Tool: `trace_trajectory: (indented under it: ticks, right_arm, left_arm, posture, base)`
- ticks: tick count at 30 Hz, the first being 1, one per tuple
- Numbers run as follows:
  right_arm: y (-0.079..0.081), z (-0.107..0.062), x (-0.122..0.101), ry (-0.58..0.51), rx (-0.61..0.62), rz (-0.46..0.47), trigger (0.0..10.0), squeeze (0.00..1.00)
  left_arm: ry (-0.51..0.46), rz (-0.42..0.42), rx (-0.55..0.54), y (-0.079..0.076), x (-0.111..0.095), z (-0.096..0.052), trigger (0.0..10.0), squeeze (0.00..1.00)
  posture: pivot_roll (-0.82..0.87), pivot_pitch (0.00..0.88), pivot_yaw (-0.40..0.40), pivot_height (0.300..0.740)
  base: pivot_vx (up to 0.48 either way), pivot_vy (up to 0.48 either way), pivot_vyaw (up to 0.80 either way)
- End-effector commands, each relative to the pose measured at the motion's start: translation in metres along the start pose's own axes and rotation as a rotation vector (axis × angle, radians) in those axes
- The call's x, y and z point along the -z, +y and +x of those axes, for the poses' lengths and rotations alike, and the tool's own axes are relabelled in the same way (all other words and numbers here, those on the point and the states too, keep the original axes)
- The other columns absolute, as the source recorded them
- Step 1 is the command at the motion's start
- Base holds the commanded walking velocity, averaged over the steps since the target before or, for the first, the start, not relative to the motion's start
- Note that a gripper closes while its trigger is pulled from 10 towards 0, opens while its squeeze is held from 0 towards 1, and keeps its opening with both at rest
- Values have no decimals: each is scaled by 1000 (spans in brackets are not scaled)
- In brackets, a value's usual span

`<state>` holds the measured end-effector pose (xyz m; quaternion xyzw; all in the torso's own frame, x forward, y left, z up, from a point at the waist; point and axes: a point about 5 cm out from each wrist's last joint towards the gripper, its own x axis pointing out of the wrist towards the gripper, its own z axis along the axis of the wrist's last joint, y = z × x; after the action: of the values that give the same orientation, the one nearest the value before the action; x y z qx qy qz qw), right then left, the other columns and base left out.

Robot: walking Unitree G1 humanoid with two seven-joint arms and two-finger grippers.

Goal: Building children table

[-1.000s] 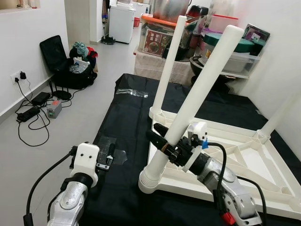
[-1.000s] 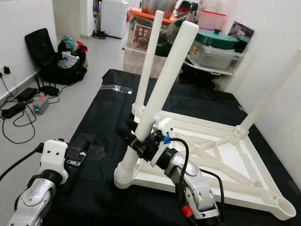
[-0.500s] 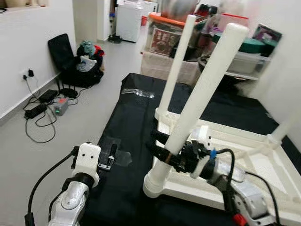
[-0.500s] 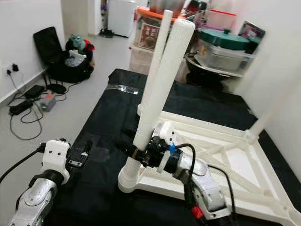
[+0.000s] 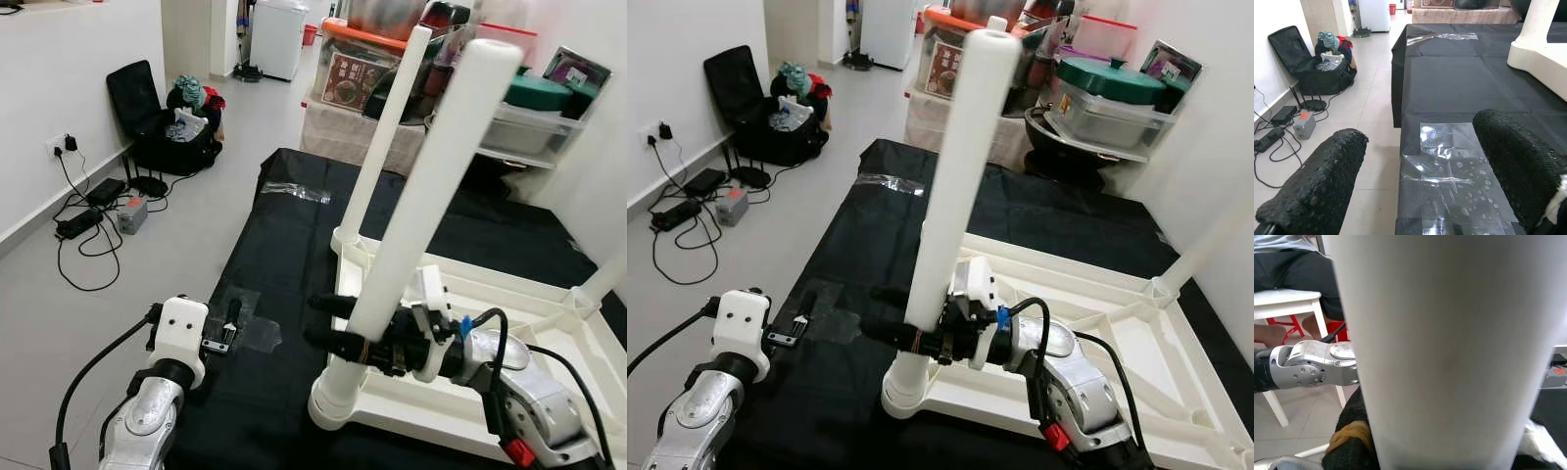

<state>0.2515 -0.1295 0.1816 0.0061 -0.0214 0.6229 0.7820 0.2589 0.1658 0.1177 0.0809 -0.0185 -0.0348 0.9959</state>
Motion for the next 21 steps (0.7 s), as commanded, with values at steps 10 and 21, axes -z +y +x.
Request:
trace_trajectory:
  ticks: [10, 21]
  right_arm:
    - [11, -3, 41, 189, -82, 169, 10000, 0]
    - [-30, -4, 79, 352, 444, 164, 10000, 0]
  left_arm:
    - [11, -5, 2, -2, 1, 0, 10000, 0]
    - [17, -7, 10, -2, 2, -1, 10000, 0]
  posture:
    - [136, 0, -203, 740]
    - [127, 0, -198, 740]
  base:
    - [0, 0, 0]
    - [0, 0, 0]
